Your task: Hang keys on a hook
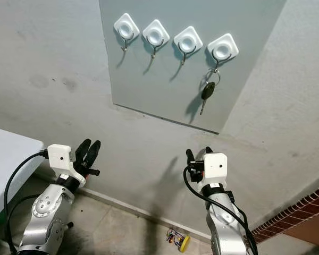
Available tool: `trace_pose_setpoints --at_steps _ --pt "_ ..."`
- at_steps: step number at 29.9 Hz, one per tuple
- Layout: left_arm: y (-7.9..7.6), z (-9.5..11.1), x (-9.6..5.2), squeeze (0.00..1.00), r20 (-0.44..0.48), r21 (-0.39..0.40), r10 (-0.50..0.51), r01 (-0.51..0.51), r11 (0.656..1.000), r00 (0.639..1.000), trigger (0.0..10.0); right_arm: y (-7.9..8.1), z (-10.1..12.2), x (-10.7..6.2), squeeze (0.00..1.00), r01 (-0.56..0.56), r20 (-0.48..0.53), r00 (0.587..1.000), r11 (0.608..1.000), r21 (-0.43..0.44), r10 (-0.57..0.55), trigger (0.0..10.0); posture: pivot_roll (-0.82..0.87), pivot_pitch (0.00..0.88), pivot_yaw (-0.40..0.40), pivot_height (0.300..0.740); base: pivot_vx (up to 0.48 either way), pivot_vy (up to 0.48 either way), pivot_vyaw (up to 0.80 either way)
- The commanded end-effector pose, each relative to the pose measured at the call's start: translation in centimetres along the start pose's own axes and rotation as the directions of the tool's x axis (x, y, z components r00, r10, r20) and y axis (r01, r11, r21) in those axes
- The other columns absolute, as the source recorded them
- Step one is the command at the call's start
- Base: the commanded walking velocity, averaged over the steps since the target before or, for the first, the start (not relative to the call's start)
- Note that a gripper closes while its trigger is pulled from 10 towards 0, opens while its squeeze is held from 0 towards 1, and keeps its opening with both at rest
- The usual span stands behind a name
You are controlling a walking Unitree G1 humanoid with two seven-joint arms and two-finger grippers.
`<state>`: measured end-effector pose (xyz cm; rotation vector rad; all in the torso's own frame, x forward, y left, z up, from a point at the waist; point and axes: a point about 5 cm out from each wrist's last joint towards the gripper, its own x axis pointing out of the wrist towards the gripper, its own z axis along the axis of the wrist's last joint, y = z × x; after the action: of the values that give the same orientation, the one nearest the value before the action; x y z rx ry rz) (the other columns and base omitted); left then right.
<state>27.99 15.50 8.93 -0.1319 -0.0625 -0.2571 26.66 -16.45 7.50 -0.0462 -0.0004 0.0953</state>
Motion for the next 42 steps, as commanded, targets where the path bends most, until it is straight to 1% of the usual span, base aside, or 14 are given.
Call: trace_pose_setpoints --at_steps 1,11,24,33,42 --pt "-0.14 0.34 0.01 0.0 0.015 0.008 -0.022 0.022 1.0 1.0 10.0 0.01 0.14 -0.34 0.0 0.004 0.011 1.0 1.0 -0.008 -0.004 10.0 -0.06 0.0 -0.042 0.74 0.0 0.0 0.8" --pt "-0.41 0.24 -0.03 0.0 0.01 0.008 -0.039 0.039 0.999 0.999 10.0 0.0 0.05 -0.54 0.0 0.005 0.006 1.0 1.0 -0.007 -0.005 10.0 -0.06 0.006 -0.038 0.74 0.0 0.0 0.8" --pt "-0.47 0.14 -0.18 0.0 0.0 0.015 -0.037 0.037 0.999 0.999 10.0 0.16 -0.1 -0.73 0.0 -0.005 -0.002 1.0 1.0 -0.005 0.005 10.0 -0.06 0.013 -0.038 0.74 0.0 0.0 0.8" --pt "-0.4 0.11 -0.12 0.0 -0.006 0.012 -0.02 0.02 1.0 1.0 10.0 0.09 -0.04 -0.69 0.0 -0.015 -0.002 1.0 1.0 -0.005 0.015 10.0 -0.06 0.022 -0.042 0.74 0.0 0.0 0.8" --pt "-0.21 0.09 -0.08 0.0 -0.009 0.007 -0.002 0.002 1.0 1.0 10.0 0.07 0.21 -0.27 0.0 -0.022 0.003 1.0 1.0 -0.004 0.022 10.0 -0.05 0.025 -0.045 0.74 0.0 0.0 0.8"
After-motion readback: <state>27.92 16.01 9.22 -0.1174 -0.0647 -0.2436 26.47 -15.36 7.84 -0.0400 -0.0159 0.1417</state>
